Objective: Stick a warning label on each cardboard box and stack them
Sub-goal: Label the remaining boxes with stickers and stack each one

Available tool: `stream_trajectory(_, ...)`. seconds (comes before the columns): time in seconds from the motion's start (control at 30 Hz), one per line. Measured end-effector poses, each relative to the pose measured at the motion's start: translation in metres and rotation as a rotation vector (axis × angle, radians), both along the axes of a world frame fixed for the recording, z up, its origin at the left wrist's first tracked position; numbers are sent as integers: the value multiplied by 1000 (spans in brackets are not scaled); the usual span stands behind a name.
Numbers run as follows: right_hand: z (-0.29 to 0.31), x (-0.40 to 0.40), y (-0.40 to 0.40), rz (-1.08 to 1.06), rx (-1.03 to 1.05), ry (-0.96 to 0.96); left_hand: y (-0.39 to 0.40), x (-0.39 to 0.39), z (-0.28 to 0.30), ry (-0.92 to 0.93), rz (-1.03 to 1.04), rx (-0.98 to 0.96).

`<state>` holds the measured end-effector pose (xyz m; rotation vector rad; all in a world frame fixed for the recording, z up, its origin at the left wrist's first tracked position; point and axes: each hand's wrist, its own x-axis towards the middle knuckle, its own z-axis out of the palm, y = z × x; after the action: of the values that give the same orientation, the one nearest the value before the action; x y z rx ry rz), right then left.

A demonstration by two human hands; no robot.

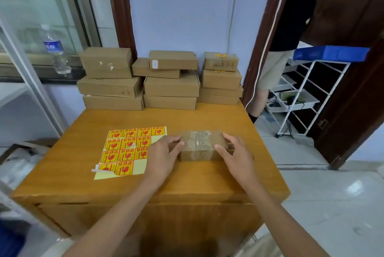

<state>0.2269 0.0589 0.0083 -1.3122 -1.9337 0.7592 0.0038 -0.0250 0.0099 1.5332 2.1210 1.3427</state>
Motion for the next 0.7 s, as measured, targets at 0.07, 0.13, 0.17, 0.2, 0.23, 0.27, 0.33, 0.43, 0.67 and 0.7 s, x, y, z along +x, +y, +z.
stream_trajectory(0.07, 1, -4, -3, -26, 12, -31, 1, 3, 2, 132, 18, -37)
stream_trajectory(0.13, 3, -5, -4, -33, 30, -64, 3, 4, 7, 157, 18, -69)
stream_trajectory(0.17, 4, -4, -4, -31, 41, -102, 2, 3, 8, 164, 3, -73)
stream_trajectory(0.2, 5, -5, -3, -24, 52, -150, 0, -1, 9, 168, -33, -79)
stream_trajectory(0.23, 6, -5, -2, -14, 68, -202, -2, -7, 10, 174, -87, -88)
stream_trajectory(0.27, 8, -6, 0, -6, 89, -253, -6, -16, 12, 188, -151, -107)
stream_trajectory(0.33, 17, -10, 0, -13, 135, -353, -15, -39, 15, 263, -225, -158)
stream_trajectory(0.43, 30, -22, -13, -36, 367, -401, -36, -80, 21, 370, -167, -161)
stream_trajectory(0.67, 17, -103, -76, 396, 515, -309, -103, -152, 5, 492, -80, -134)
stream_trajectory(0.7, 11, -116, -81, 444, 509, -289, -110, -157, -2, 487, -67, -129)
